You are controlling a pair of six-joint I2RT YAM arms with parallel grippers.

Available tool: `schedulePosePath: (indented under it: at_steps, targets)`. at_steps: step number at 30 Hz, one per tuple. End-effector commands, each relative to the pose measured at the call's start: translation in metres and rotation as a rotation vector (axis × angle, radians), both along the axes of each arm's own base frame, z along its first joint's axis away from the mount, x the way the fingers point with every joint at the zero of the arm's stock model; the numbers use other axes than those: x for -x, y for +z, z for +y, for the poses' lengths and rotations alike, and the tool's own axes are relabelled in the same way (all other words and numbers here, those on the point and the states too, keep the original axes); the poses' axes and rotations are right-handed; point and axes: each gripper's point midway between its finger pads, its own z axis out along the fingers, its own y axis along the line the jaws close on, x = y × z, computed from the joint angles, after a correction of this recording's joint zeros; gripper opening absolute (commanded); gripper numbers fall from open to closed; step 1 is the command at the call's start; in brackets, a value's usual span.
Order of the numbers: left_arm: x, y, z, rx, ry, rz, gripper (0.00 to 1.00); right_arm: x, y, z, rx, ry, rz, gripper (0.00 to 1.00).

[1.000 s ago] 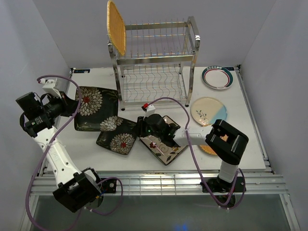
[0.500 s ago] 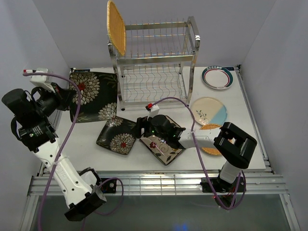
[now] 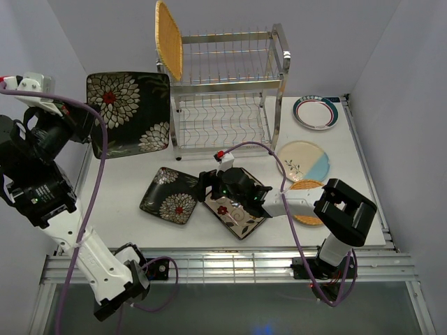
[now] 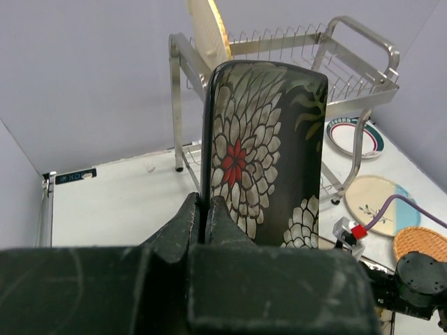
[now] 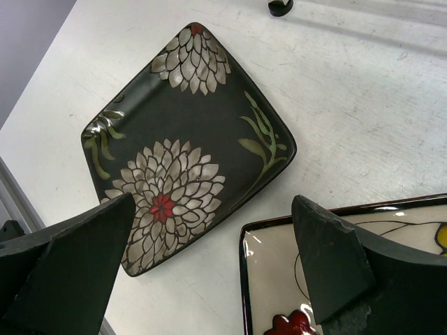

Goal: Load the plates into the dish rack
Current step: Insert the plate into the dish rack.

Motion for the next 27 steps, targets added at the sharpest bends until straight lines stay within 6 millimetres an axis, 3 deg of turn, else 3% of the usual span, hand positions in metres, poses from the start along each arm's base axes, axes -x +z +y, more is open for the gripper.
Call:
schedulePosePath:
  at_steps: [1,12,22,27]
  targets:
    - [0.002,0.037,-0.003,0.004,-0.001,-0.083,0.00,-0.005,0.025,0.002,-0.057,-0.015,-0.057,0.98]
    - [0.000,0.090,-0.003,0.038,0.007,-0.162,0.00,-0.006,0.029,0.003,-0.064,-0.011,-0.058,0.98]
    - [-0.006,0.096,0.002,0.093,0.010,-0.189,0.00,0.020,0.054,0.006,-0.151,0.071,-0.090,0.98]
    - [0.015,0.099,-0.015,0.075,-0.003,-0.217,0.00,0.036,0.068,0.018,-0.179,0.121,-0.106,0.98]
